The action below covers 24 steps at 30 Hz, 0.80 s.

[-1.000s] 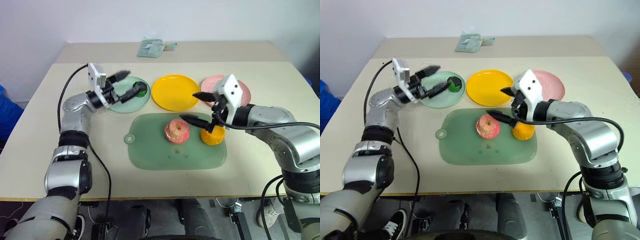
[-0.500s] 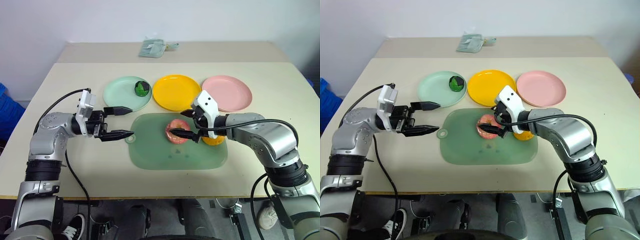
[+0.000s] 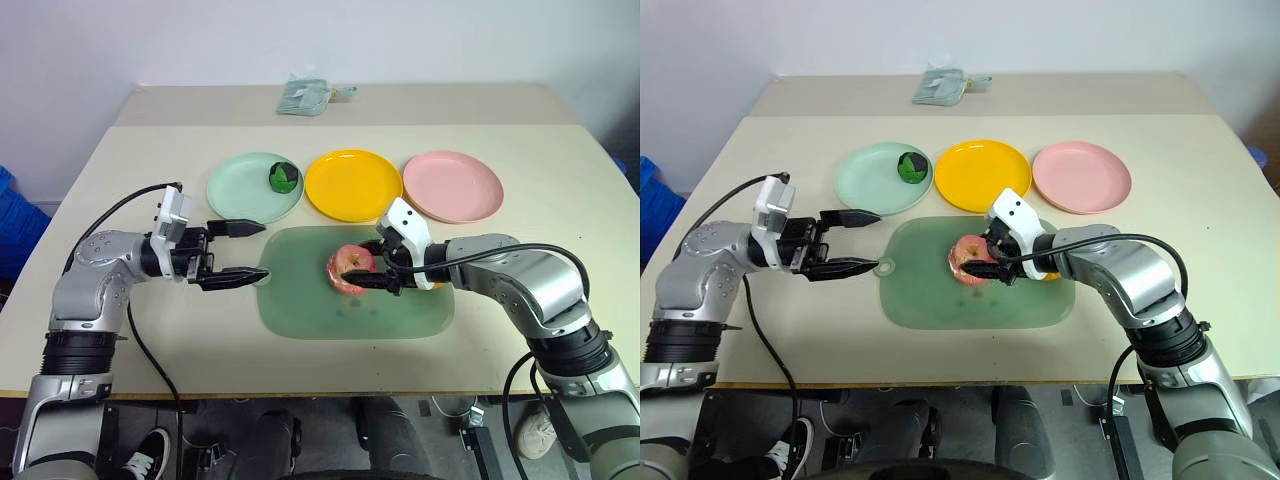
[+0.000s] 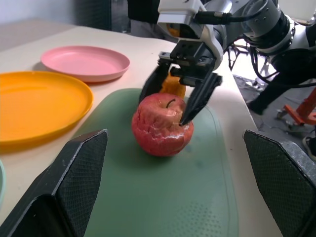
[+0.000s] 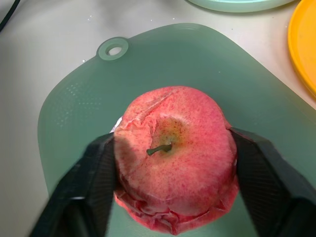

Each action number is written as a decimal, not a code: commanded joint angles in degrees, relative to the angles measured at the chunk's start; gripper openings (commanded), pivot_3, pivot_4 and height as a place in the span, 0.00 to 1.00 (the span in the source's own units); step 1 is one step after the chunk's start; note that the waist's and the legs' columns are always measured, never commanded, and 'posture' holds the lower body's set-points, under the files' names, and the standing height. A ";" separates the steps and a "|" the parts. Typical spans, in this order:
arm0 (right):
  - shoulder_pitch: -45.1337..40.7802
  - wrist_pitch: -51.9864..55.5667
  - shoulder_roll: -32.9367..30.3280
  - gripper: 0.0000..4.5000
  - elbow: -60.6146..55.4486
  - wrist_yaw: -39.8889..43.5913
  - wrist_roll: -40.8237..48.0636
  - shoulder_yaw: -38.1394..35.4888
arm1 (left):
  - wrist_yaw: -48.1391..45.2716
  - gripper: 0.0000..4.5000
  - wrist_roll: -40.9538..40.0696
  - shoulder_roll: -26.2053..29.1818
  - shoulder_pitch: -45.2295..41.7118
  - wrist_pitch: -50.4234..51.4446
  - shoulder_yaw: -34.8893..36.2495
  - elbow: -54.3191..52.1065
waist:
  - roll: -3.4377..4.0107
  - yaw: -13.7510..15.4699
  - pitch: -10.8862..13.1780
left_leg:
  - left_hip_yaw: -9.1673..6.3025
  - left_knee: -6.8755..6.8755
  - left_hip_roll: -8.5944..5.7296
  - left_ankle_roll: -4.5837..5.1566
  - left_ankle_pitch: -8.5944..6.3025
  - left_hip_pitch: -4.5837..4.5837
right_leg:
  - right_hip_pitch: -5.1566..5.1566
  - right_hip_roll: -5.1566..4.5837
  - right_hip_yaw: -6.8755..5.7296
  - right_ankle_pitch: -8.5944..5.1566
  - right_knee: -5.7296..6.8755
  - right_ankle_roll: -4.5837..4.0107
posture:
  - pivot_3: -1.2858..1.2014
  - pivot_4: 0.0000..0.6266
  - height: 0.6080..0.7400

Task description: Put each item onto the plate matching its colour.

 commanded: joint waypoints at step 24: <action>-14.98 -27.59 7.46 0.90 41.67 -25.43 -17.10 -19.55 | 14.75 1.00 6.05 -7.22 -5.10 -11.74 -0.45 5.69 | 0.02 -0.72 0.00 | 0.23 -0.12 -0.02 -0.04 0.02 -0.24 | -0.34 -0.02 0.17 0.01 0.09 -0.01 | 0.52 0.24 1.00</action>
